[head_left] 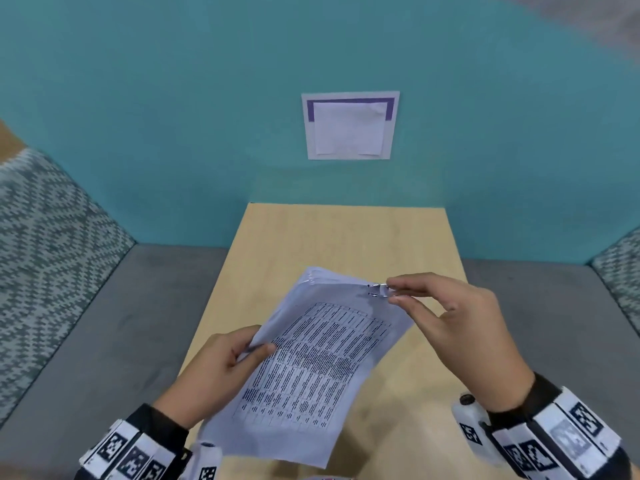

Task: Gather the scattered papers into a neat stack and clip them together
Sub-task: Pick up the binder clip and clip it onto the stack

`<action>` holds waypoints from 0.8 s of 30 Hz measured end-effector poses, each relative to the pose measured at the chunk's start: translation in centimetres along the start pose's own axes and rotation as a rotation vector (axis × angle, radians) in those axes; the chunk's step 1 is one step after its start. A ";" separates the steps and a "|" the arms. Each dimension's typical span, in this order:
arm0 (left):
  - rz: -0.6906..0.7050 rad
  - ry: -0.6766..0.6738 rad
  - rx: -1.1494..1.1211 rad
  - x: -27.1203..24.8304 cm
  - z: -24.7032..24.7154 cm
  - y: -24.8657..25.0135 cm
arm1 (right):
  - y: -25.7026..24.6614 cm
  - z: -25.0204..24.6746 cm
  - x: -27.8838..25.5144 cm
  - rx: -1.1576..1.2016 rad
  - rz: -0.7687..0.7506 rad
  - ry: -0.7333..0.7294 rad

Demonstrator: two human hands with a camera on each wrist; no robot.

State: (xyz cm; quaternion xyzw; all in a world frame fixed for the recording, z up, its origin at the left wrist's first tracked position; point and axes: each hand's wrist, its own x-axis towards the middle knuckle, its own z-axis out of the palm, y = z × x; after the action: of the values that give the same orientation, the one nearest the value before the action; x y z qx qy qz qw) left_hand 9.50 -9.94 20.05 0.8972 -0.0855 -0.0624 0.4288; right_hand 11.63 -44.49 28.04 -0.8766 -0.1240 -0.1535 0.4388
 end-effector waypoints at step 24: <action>0.113 0.023 0.253 -2.7 -2.9 3.8 | -1.0 -0.2 -0.7 -0.106 -0.032 -0.050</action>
State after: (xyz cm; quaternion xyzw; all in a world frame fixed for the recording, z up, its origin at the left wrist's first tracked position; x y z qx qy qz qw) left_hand 7.03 -9.51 24.95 0.9384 -0.1381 -0.0167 0.3162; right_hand 10.57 -44.19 28.60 -0.9002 -0.1407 -0.1448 0.3860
